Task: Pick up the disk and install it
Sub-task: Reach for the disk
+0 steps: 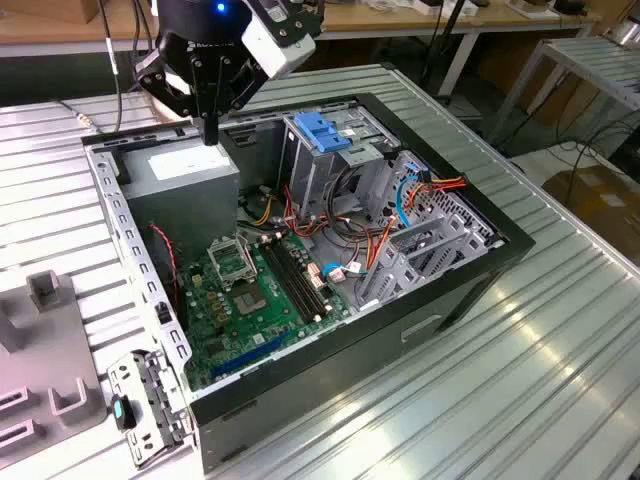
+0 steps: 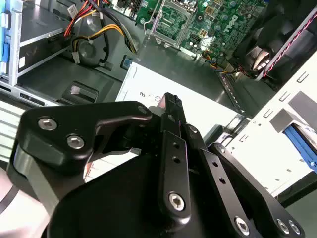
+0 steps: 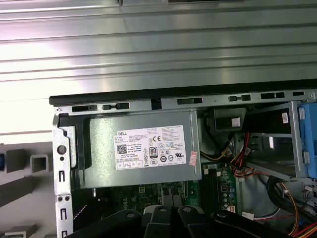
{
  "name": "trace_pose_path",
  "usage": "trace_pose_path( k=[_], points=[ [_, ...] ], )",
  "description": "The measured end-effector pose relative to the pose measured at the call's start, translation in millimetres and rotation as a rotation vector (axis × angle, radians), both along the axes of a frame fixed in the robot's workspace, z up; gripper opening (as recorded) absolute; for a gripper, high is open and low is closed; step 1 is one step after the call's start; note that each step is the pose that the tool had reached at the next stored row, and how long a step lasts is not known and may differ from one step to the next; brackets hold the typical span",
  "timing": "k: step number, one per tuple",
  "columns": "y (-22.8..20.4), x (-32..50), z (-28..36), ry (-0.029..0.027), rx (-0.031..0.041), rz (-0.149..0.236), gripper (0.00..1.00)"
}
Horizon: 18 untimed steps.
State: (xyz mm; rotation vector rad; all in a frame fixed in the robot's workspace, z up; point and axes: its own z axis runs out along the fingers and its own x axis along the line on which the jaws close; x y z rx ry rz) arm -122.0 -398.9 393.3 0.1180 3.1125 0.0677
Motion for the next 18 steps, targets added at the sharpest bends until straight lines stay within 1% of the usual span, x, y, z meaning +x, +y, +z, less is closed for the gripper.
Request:
trace_pose_path(
  k=[18],
  points=[
    [0.0, -3.5, 0.0, 0.0001, 0.0000, 0.000, 0.11]
  ],
)
